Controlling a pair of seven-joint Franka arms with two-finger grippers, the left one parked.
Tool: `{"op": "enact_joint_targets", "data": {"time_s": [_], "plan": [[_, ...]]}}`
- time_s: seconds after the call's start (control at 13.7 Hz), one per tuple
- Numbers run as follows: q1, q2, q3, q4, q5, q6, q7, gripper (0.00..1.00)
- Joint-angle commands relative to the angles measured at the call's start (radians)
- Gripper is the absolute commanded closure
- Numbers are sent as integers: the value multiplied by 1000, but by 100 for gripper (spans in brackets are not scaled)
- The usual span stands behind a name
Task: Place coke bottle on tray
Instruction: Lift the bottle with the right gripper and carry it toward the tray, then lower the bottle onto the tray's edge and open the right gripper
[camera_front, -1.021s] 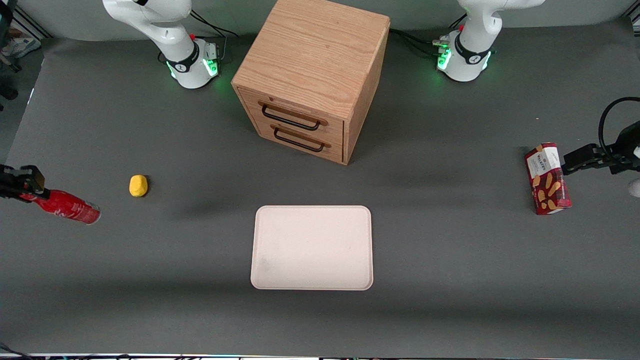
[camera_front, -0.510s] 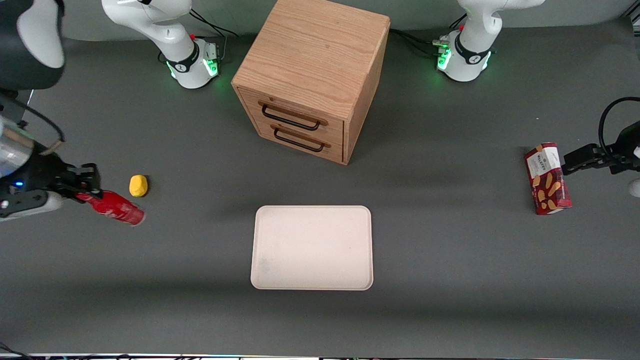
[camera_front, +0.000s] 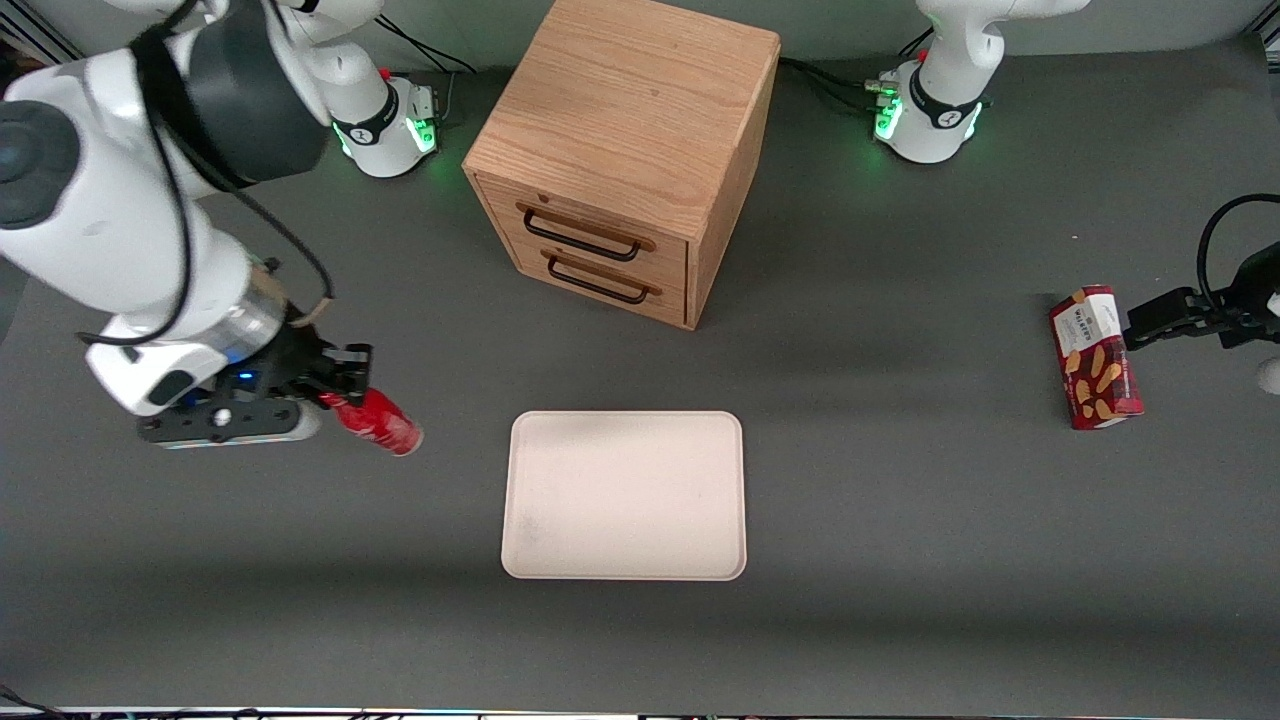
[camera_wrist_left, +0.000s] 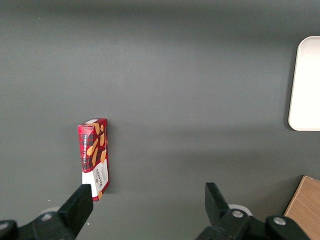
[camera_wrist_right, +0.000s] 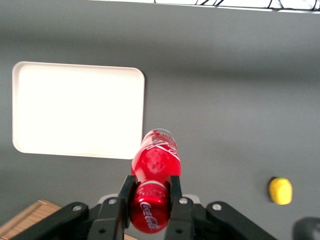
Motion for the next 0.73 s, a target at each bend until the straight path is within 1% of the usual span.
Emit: {"op": "enact_joint_targets", "data": {"time_s": [0.0,0.15,0.36,0.66], "plan": [[54,77,6,111,-6,-8,137,86],[55,85,31,113,-6,6,154,86],[54,112,34,99,-1,58,148,87],[43,184,34,93,7,129,139,87]]}}
